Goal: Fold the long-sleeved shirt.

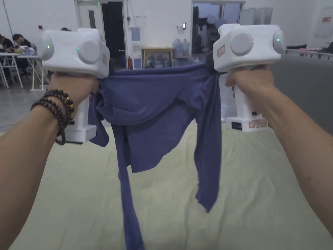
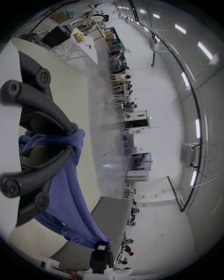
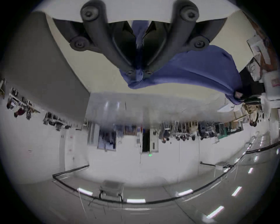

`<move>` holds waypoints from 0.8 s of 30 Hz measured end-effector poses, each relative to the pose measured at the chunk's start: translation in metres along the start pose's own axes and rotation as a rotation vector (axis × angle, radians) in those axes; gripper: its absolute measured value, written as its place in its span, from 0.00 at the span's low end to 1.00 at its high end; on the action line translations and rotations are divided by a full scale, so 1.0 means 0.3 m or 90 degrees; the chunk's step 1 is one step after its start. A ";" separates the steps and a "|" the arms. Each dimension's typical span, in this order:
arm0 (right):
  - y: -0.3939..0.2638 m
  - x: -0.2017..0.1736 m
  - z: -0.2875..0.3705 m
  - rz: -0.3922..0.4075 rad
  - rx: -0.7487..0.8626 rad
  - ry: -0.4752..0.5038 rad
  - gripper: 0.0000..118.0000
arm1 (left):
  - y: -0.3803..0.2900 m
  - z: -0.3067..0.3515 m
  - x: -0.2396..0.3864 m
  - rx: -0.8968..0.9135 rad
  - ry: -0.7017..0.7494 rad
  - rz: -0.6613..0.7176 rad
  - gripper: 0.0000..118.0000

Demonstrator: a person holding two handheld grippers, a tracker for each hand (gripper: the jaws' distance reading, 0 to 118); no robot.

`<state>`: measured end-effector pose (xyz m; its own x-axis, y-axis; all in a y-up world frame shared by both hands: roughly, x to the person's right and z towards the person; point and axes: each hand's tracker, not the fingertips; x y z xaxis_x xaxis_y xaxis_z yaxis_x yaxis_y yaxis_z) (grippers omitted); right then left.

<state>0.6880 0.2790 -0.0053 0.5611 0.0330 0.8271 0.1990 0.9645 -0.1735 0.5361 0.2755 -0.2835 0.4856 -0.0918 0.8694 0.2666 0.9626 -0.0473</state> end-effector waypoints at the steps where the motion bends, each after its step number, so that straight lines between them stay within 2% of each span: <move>1: 0.048 -0.004 -0.001 0.004 0.011 -0.006 0.05 | 0.048 0.007 -0.005 0.014 0.004 0.003 0.06; 4: 0.147 -0.017 0.002 0.018 0.056 -0.029 0.05 | 0.151 0.018 0.000 0.026 0.006 0.000 0.06; 9: 0.124 -0.015 -0.035 -0.002 0.035 -0.014 0.05 | 0.110 -0.022 -0.002 0.022 0.009 -0.006 0.06; 12: -0.021 -0.017 -0.112 0.003 -0.012 0.000 0.05 | -0.044 -0.097 0.004 -0.015 0.008 -0.008 0.06; 16: -0.335 -0.035 -0.263 0.011 -0.113 0.006 0.05 | -0.361 -0.214 0.029 -0.107 -0.001 -0.023 0.06; 21: -0.749 -0.067 -0.362 0.000 -0.234 0.029 0.05 | -0.768 -0.275 0.045 -0.235 -0.021 -0.010 0.06; 24: -0.869 -0.081 -0.338 -0.023 -0.263 0.042 0.05 | -0.901 -0.260 0.021 -0.271 -0.018 0.024 0.06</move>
<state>0.7038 0.0002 -0.0344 0.5954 -0.0291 0.8029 0.5175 0.7783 -0.3555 0.5321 -0.0054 -0.3036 0.4803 -0.0454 0.8760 0.5713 0.7739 -0.2731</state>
